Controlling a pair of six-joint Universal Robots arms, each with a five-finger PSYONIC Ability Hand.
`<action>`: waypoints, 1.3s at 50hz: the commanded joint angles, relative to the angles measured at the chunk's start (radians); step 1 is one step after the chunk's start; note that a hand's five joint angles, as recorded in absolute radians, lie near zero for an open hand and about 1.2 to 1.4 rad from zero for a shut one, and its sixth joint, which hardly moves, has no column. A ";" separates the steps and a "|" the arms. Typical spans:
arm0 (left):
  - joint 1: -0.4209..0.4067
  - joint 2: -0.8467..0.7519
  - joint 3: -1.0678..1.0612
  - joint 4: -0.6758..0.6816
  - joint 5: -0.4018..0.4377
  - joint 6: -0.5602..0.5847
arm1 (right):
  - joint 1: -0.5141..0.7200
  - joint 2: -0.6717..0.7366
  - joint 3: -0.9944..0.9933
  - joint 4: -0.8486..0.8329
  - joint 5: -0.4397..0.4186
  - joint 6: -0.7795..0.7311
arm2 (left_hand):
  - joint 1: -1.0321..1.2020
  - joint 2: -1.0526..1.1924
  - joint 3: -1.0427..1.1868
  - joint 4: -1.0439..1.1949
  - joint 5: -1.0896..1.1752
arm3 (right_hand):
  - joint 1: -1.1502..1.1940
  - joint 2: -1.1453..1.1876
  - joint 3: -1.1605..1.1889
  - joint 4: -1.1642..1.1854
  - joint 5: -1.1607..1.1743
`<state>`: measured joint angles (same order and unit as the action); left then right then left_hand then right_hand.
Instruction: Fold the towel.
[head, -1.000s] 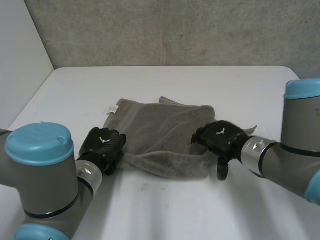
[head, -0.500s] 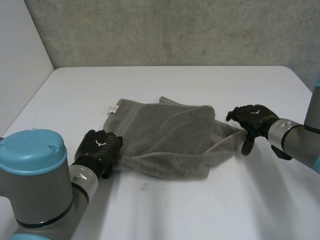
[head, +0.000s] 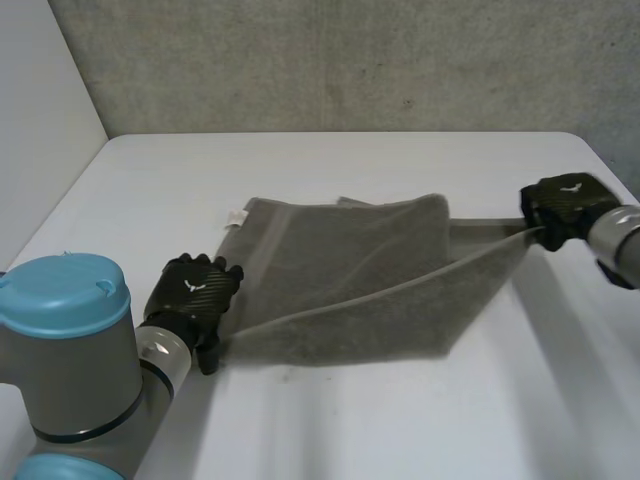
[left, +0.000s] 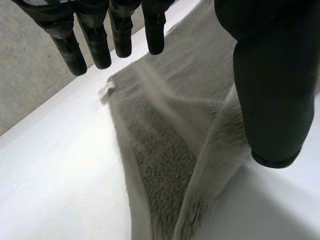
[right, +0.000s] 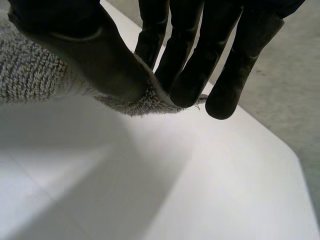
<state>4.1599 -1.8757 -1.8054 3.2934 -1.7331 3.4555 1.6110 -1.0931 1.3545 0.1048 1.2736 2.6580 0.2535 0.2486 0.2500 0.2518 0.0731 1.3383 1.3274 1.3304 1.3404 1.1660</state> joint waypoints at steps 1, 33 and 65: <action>0.026 -0.031 0.008 0.000 0.003 0.002 | -0.085 -0.129 0.118 0.050 -0.085 -0.007 | -0.019 -0.015 -0.016 -0.018 -0.014 | 0.058 0.069 0.066 0.056 0.056; 0.040 -0.071 -0.002 -0.001 0.092 -0.003 | -0.244 -0.160 0.291 -0.020 -0.204 0.010 | 1.141 1.146 1.145 1.143 1.147 | 0.058 0.069 0.066 0.056 0.056; 0.080 0.442 0.285 -0.182 0.086 0.004 | -0.253 -0.547 -0.172 0.377 -0.220 -0.061 | 1.143 1.148 1.146 1.145 1.149 | 0.058 0.069 0.066 0.056 0.056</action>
<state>4.2367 -1.3268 -1.5364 3.1439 -1.6491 3.4548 1.3604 -1.7229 1.2514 0.3665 1.0503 2.6632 1.1955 1.2172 1.2164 1.2168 1.0292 1.3425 1.3319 1.3381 1.3415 1.1695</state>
